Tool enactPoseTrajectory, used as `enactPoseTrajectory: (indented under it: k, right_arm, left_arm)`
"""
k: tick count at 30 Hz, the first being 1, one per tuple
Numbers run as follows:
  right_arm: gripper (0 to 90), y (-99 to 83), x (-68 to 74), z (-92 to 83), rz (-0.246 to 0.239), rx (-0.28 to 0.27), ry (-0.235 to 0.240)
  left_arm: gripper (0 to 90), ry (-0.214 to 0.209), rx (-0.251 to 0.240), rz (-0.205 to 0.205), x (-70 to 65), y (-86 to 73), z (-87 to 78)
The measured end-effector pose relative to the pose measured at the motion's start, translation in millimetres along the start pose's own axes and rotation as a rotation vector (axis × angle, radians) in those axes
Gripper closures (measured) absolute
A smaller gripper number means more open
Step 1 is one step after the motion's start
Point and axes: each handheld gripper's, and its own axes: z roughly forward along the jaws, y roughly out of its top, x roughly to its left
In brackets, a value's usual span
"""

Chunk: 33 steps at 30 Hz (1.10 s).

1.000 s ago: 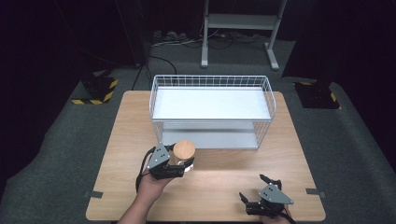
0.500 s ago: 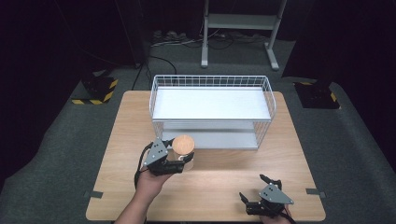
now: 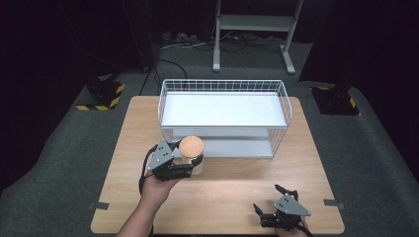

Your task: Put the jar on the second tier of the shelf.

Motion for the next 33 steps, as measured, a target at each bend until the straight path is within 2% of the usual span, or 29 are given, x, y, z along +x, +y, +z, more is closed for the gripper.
enactPoseTrajectory:
  k: [21, 33]
  right_arm:
    - [0.1, -0.1, -0.3, -0.4, 0.004, -0.002, 0.002]
    - [0.1, -0.1, -0.3, -0.4, 0.004, -0.002, 0.002]
  left_arm:
    - [26.4, 0.016, -0.054, 0.045, 6.1, 35.3, -5.5]
    - [26.5, 0.023, -0.094, 0.053, 10.9, 58.4, -10.3]
